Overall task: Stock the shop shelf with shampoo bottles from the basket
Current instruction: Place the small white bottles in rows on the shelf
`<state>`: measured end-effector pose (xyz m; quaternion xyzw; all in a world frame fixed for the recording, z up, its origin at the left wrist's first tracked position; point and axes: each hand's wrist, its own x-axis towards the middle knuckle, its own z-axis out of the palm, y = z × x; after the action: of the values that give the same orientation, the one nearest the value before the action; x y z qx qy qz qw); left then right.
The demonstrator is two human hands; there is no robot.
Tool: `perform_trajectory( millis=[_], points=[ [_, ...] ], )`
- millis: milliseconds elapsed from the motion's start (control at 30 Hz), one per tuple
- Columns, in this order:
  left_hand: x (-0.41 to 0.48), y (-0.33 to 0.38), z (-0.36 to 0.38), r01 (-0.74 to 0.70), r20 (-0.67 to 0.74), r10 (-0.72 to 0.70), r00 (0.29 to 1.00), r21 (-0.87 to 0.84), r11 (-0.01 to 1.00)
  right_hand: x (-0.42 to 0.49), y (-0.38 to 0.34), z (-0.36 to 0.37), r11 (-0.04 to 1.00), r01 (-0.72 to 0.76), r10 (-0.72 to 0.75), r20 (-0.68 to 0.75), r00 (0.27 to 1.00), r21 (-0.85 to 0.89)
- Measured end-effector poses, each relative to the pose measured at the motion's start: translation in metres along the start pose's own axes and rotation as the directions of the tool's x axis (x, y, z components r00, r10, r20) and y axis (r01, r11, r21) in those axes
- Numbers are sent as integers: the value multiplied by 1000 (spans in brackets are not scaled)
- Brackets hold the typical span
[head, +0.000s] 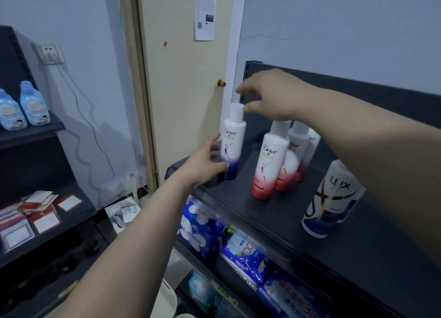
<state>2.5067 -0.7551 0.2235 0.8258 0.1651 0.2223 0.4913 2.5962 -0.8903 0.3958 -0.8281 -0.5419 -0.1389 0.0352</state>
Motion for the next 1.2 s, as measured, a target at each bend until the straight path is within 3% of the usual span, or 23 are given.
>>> perform_trajectory(
  millis=[67,133,233,333,467,833,967,1200],
  points=[
    [-9,17,-1,-56,-169,62,984,40,998,-23,11,-12,1000,-7,9,-100,995,13],
    [-22,43,6,-170,-339,188,922,83,982,-52,22,-22,999,-34,42,-208,977,42],
    [-41,84,27,-345,-385,387,838,177,922,-98,37,-31,991,-105,125,-295,947,83],
    [-59,118,50,-468,-310,535,786,269,842,-145,46,-35,976,-185,210,-290,934,112],
    [-88,153,86,-568,-169,630,758,304,765,-213,55,-39,951,-293,309,-256,916,101],
    [-218,233,229,-704,122,695,709,190,685,-465,49,-70,831,-553,545,-279,791,56],
    [-287,253,294,-737,203,713,671,69,673,-569,32,-71,738,-674,647,-302,700,21],
    [-393,273,402,-783,401,761,511,-148,604,-728,3,-57,525,-851,817,-300,493,31]
  ],
)
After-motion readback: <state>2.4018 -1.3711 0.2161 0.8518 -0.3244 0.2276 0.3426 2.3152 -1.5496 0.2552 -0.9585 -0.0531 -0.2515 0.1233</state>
